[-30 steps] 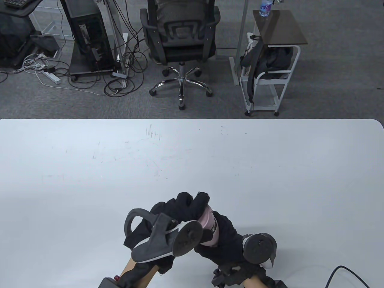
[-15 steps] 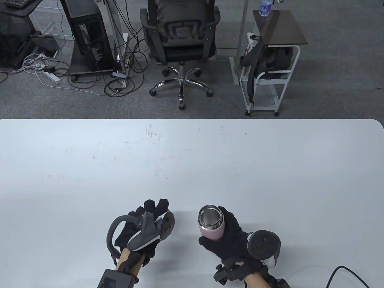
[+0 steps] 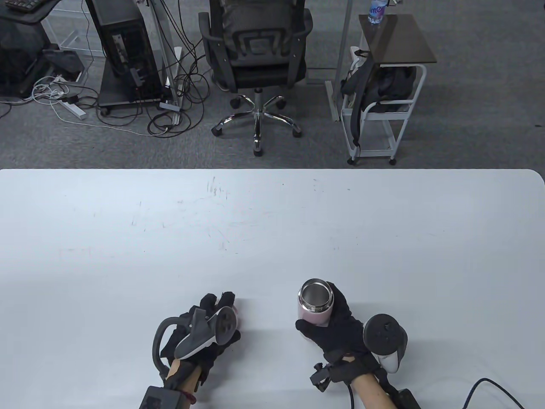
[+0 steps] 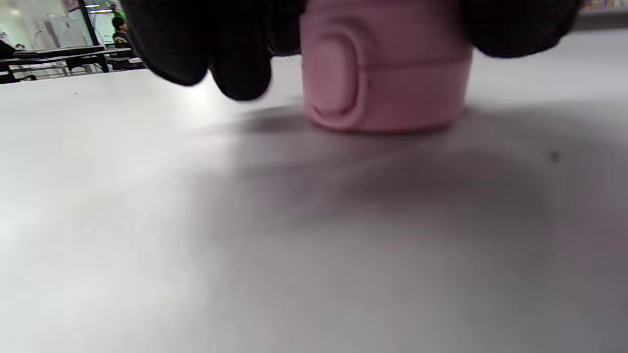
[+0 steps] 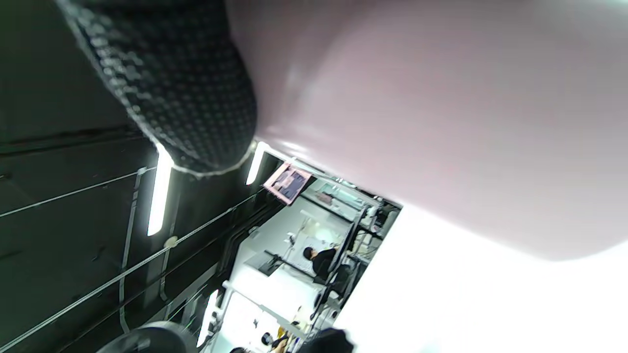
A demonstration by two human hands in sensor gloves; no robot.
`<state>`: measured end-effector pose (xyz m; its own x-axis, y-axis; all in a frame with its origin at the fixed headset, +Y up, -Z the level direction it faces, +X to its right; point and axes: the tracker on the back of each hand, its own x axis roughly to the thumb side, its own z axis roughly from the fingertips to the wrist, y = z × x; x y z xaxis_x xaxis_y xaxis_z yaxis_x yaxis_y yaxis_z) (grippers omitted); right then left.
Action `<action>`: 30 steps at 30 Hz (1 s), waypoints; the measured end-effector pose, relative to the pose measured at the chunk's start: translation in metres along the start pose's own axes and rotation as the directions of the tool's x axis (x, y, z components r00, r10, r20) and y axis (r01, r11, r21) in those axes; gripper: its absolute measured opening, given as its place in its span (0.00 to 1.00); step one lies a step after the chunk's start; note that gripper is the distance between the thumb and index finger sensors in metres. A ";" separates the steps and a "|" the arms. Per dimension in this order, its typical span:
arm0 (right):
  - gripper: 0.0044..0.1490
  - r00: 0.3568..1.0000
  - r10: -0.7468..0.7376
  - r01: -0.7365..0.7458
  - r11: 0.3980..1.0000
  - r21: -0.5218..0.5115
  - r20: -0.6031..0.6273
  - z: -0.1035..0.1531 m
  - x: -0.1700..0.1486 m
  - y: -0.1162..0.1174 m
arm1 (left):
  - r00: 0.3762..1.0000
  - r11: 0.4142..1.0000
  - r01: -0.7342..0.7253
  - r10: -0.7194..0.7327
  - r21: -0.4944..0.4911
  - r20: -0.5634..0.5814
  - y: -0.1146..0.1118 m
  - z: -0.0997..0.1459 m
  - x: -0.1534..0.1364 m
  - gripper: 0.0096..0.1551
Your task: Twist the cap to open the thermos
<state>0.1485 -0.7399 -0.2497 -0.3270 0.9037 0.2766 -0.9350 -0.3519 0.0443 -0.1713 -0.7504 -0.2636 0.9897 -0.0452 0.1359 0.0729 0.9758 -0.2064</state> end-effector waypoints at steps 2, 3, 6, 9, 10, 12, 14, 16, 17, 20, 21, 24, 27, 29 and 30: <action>0.64 0.998 0.003 -0.003 1.000 -0.008 -0.057 -0.003 -0.010 -0.003 | 0.995 0.992 -0.102 0.101 0.068 0.019 0.010 0.006 -0.009 0.54; 0.64 0.997 0.000 0.000 1.000 -0.010 -0.081 -0.004 -0.015 -0.004 | 0.988 0.983 -0.154 0.152 0.097 0.035 0.014 0.010 -0.013 0.54; 0.64 0.990 0.036 -0.035 0.999 0.006 -0.133 -0.005 -0.027 -0.005 | 0.978 0.964 -0.209 0.205 0.166 0.042 0.023 0.017 -0.022 0.53; 0.64 0.986 0.021 -0.023 1.000 -0.010 -0.163 -0.002 -0.032 -0.007 | 0.982 0.962 -0.189 0.187 0.197 0.029 0.029 0.022 -0.029 0.52; 0.64 0.984 0.038 -0.042 0.999 -0.017 -0.176 0.000 -0.032 -0.008 | 0.982 0.960 -0.191 0.190 0.207 0.025 0.030 0.023 -0.030 0.51; 0.64 0.981 0.074 -0.073 0.997 0.013 -0.181 0.001 -0.032 -0.008 | 0.980 0.957 -0.199 0.199 0.212 0.023 0.031 0.023 -0.031 0.50; 0.65 0.975 0.119 -0.116 0.993 0.025 -0.189 0.004 -0.031 -0.008 | 0.979 0.955 -0.204 0.204 0.214 0.022 0.031 0.024 -0.032 0.49; 0.65 0.973 0.113 -0.109 0.994 0.031 -0.202 0.006 -0.032 -0.008 | 0.978 0.954 -0.209 0.210 0.216 0.022 0.030 0.024 -0.034 0.49; 0.64 0.972 0.108 -0.103 0.994 0.038 -0.206 0.007 -0.033 -0.008 | 0.977 0.954 -0.213 0.215 0.213 0.017 0.030 0.024 -0.035 0.49; 0.59 0.977 0.103 -0.082 0.990 0.116 -0.187 0.007 -0.032 -0.012 | 0.970 0.951 -0.238 0.243 0.198 0.000 0.026 0.024 -0.041 0.49; 0.57 0.974 0.115 -0.086 0.984 0.154 -0.193 0.006 -0.031 -0.014 | 0.967 0.948 -0.248 0.255 0.201 -0.007 0.025 0.024 -0.044 0.49; 0.51 0.958 0.208 -0.140 0.940 0.311 -0.196 0.006 -0.025 -0.030 | 0.960 0.941 -0.272 0.281 0.203 -0.014 0.024 0.024 -0.047 0.49; 0.54 0.884 0.446 -0.380 0.860 0.341 -0.140 0.002 -0.013 -0.057 | 0.966 0.948 -0.248 0.258 0.202 -0.027 0.025 0.024 -0.047 0.49; 0.61 0.783 0.610 -0.553 0.771 0.318 -0.118 -0.002 -0.004 -0.070 | 0.970 0.953 -0.227 0.239 0.199 -0.034 0.026 0.023 -0.046 0.48; 0.64 0.719 0.686 -0.632 0.712 0.305 -0.112 -0.005 0.002 -0.075 | 0.973 0.956 -0.212 0.225 0.201 -0.042 0.026 0.023 -0.046 0.48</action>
<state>0.2170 -0.7108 -0.2570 -0.8917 0.4359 0.1221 -0.4176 -0.8962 0.1497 -0.2173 -0.7178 -0.2533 0.9850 0.1665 0.0454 -0.1651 0.9858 -0.0318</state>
